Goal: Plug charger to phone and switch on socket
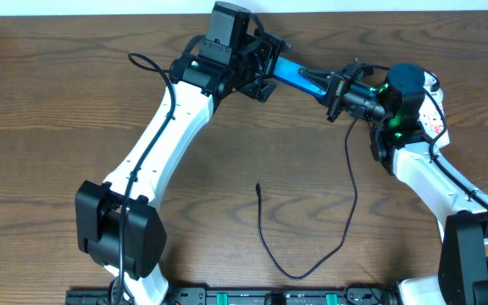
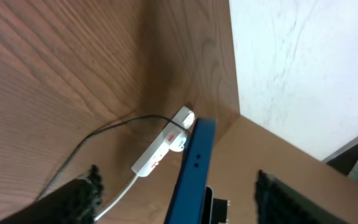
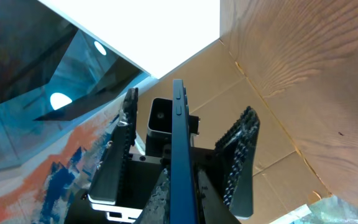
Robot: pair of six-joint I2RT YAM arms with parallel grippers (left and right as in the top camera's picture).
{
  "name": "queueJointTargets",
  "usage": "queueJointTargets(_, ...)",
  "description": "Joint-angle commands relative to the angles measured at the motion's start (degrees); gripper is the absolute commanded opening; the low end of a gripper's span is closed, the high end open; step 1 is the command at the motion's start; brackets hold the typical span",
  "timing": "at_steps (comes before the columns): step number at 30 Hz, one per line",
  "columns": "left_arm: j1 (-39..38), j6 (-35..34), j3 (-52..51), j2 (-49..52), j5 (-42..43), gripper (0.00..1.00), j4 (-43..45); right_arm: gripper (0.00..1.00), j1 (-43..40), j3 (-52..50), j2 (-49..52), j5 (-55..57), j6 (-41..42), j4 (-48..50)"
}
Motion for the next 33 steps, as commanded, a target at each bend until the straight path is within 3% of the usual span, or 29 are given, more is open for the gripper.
queueJointTargets(1, -0.3, 1.0, 1.1, -1.5, -0.7, 0.72, 0.1, 0.01, 1.0, 0.8, -0.3, -1.0, 0.7, 0.8)
queueJointTargets(23, -0.3, 1.0, 1.1, -1.5, -0.7, 0.52, -0.1, 0.02, 2.6, 0.8, -0.3, -1.1, 0.7, 0.8)
queueJointTargets(26, -0.3, 1.0, 1.1, -1.5, -0.7, 0.40, -0.1, 0.02, 3.0, 0.8, -0.3, -1.1, 0.7, 0.8)
queueJointTargets(33, -0.3, 1.2, 1.0, -1.5, -0.7, 0.28, -0.3, 0.02, 4.0, 0.8, -0.3, -1.1, 0.7, 0.8)
